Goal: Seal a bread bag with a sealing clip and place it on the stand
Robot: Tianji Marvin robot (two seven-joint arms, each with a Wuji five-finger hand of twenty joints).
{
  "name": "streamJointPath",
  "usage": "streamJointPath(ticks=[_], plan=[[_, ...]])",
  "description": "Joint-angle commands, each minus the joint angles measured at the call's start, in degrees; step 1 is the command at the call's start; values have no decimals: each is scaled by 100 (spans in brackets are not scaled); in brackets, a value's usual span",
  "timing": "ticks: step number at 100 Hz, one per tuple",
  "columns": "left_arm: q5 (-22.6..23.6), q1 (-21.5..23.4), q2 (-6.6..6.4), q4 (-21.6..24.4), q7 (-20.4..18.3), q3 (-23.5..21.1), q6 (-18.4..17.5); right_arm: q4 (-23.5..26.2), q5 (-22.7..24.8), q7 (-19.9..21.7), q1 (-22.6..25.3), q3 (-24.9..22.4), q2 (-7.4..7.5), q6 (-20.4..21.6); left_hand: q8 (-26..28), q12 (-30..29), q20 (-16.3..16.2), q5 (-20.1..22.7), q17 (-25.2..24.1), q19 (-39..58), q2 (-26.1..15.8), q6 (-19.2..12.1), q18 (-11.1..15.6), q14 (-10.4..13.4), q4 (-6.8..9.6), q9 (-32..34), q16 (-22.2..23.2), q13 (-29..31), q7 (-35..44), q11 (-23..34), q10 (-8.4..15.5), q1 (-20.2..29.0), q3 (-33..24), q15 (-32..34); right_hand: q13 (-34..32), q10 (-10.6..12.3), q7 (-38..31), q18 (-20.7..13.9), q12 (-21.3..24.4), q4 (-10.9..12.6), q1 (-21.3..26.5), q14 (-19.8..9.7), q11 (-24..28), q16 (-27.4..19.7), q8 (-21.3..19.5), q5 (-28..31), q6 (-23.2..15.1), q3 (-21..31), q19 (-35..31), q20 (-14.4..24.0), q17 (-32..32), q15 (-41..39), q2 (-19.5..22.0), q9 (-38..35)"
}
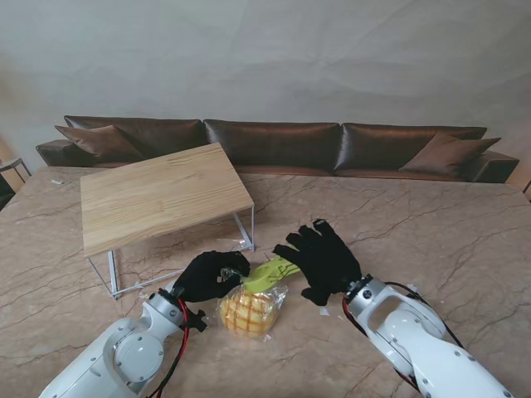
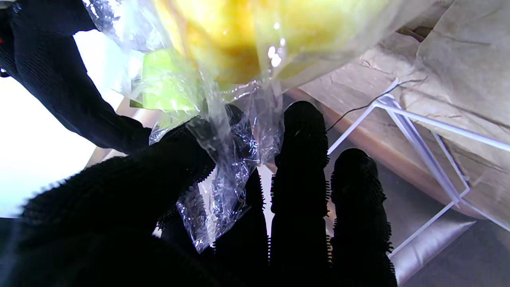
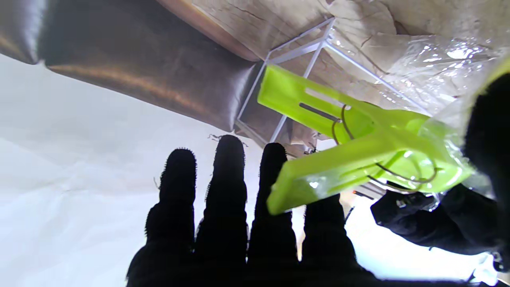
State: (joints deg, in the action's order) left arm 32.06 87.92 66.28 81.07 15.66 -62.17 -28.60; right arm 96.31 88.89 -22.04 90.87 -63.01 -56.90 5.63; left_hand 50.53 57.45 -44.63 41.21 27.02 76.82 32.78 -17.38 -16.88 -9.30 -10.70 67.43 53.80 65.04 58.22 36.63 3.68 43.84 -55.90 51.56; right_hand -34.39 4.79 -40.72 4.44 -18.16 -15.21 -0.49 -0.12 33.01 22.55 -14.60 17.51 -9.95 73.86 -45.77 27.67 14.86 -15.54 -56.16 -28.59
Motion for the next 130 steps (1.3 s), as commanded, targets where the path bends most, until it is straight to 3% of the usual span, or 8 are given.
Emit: streamJointPath(ticks=[1,19,47,95,130], plan=[[17,62,-4,133,15,-39,20,97,-44,14,217,-106,5,-29,328,134,-107,162,-59,213,-580,-146,-98,-8,225,109,141,0,529,573,666,309,86,128,145,-61,43,-196,107,127,-220,-177,-233,-229,147,-252,182,-132,161,-333,-110,198,164,84],[46,150,-20,354,-18,-168,61,412,-298,71,828,-778,-111,-191,345,141,-110,162,-59,212,-594,-155,-98,-2,224,107,147,2,527,588,673,309,100,137,314,-134,97,-568,267,179,-217,-295,-660,-667,200,-359,325,-307,459,-1222,-260,411,431,145],[85,272,-58,761,-153,-410,161,610,-909,-22,1289,-1318,-302,-647,365,152,-116,169,-42,220,-605,-169,-91,12,229,117,155,13,521,607,671,309,107,151,431,-185,140,-659,303,187,-180,-318,-749,-765,232,-405,412,-352,472,-1482,-297,379,506,228],[-239,54,-46,1497,-439,-792,807,-143,-1295,56,799,-1013,-304,-614,375,146,-110,180,12,226,-560,-158,-87,9,226,149,161,70,512,601,674,285,60,164,497,-212,147,-559,313,253,43,-299,-775,-785,252,-400,415,-495,345,-1698,-352,326,681,254],[-578,-646,-20,1656,-711,-1028,1550,-471,-1469,1,553,-896,-308,-531,381,147,-104,182,31,232,-558,-178,-93,18,224,164,165,86,512,604,692,265,52,166,509,-221,163,-538,309,276,122,-282,-764,-776,267,-303,359,-534,316,-1773,-369,316,736,243]])
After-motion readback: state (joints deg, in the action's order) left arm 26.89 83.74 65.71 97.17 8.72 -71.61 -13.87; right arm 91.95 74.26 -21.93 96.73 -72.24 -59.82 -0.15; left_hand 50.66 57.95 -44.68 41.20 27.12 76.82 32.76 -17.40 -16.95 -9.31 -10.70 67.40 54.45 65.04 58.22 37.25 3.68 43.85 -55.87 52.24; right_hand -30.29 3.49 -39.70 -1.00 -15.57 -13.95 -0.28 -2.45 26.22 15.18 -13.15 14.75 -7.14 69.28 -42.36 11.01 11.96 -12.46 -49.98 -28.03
